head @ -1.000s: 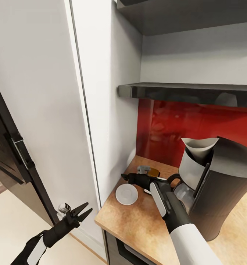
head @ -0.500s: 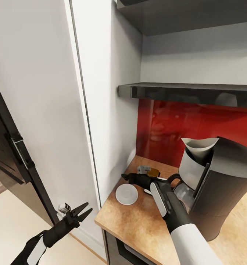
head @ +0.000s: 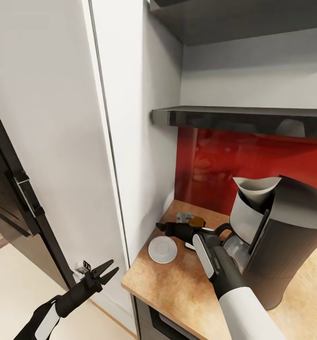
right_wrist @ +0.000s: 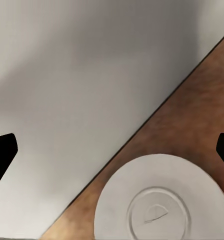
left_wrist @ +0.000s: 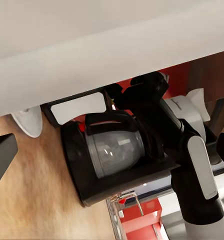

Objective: Set up a coffee station on the kitchen countertop: keep the coffee maker on the countertop, move the bottle of coffee from the kitchen shelf to the counter next to the coffee maker, place a paper coffee filter on top of the coffee maker, put the saucer next to the coffee maker with the coffee cup on the saucer, and place the electric kettle next to the coffee maker.

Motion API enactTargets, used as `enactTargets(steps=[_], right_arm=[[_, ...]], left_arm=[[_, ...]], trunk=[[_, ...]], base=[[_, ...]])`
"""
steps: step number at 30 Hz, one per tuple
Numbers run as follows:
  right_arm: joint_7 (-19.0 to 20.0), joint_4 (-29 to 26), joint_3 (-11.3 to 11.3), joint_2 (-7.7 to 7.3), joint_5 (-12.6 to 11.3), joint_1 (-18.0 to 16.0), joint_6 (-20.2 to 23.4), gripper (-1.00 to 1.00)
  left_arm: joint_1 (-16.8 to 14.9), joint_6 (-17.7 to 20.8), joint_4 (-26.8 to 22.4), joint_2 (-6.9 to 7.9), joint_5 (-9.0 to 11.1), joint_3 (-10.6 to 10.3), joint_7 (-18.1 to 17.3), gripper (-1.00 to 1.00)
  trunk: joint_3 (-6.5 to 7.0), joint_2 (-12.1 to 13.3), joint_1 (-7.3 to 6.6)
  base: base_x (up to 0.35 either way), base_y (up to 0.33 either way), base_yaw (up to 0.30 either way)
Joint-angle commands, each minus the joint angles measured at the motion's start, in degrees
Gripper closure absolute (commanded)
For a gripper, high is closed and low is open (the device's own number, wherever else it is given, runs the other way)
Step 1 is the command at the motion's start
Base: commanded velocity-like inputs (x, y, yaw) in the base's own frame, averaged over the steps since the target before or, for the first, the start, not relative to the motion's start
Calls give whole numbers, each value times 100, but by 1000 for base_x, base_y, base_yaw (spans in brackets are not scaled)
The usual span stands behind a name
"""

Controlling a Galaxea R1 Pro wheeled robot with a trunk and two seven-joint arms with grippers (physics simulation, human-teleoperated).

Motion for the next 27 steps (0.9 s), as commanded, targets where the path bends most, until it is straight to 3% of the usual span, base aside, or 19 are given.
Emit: enactTargets(steps=[1, 20, 27], right_arm=[[9, -5, -5, 1, -4, -5, 29, -100], [18, -4, -5, -7, -4, -5, 29, -100], [2, -119, 57, 52, 54, -43, 62, -100]], left_arm=[[-5, 60, 0, 1, 16, 0, -12, -100], [-4, 62, 0, 10, 16, 0, -12, -100], [122, 215, 0, 111, 10, 16, -25, -100]], trunk=[[-13, -13, 4], [-13, -13, 4], [-13, -13, 5]], base=[[157, 0, 0], [42, 0, 0], [0, 0, 0]])
